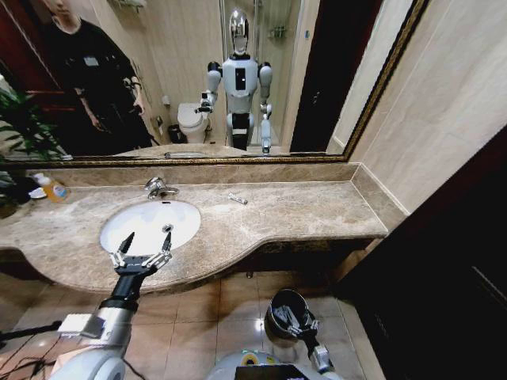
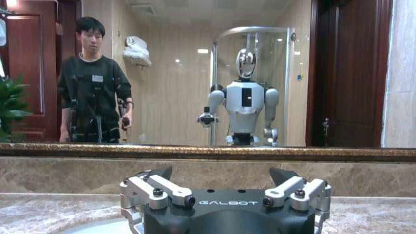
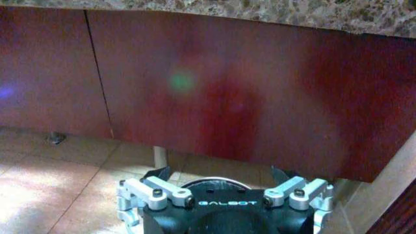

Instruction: Pick up the trash from the sink and place it in the trash bin.

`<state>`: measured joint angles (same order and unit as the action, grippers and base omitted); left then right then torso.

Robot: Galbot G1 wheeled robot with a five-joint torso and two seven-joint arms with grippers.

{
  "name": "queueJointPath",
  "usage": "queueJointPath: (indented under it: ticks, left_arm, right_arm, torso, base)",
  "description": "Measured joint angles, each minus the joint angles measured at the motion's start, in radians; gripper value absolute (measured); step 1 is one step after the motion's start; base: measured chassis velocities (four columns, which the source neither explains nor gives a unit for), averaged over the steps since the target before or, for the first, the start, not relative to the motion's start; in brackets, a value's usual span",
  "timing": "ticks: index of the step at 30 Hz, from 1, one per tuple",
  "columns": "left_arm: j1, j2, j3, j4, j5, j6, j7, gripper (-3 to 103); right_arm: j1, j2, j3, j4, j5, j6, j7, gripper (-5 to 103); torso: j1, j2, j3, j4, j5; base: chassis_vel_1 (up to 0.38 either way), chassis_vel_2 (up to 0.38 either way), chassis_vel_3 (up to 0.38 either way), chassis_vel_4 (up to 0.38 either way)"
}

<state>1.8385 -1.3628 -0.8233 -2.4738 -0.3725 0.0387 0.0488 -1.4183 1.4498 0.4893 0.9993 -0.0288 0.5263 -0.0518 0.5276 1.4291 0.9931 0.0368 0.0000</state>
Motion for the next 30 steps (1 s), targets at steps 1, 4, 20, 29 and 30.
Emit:
queueJointPath:
  ticks: [1,4,20,29,30]
  left_arm:
    - [0.0,0.0,0.0,0.0,0.0,0.0,0.0,100]
    - [0.0,0.0,0.0,0.0,0.0,0.0,0.0,100]
    - [0.0,0.0,0.0,0.0,0.0,0.0,0.0,100]
    - [0.0,0.0,0.0,0.0,0.0,0.0,0.0,100]
    - [0.0,0.0,0.0,0.0,0.0,0.0,0.0,100]
  right_arm:
    - [0.0,0.0,0.0,0.0,0.0,0.0,0.0,100]
    - [-0.008,0.004,0.0,0.016,-0.002,-0.001,0.005,100]
    - [-0.178,-0.015,0.006,0.527,0.063,-0.178,0.018,100]
    - [-0.228,-0.138,-0.012,0.885,0.142,-0.32,0.037,100]
    - [-0.228,-0.138,-0.012,0.885,0.142,-0.32,0.037,100]
  torso:
    - [0.0,0.0,0.0,0.0,0.0]
    - [0.0,0.0,0.0,0.0,0.0001]
    - [0.0,0.0,0.0,0.0,0.0002]
    - [0.0,0.0,0.0,-0.0001,0.0]
    - [0.0,0.0,0.0,-0.0001,0.0]
  base:
    - [0.0,0.0,0.0,0.0]
    - [0.0,0.0,0.0,0.0]
    - [0.0,0.0,0.0,0.0]
    - [0.0,0.0,0.0,0.0]
    - [0.0,0.0,0.0,0.0]
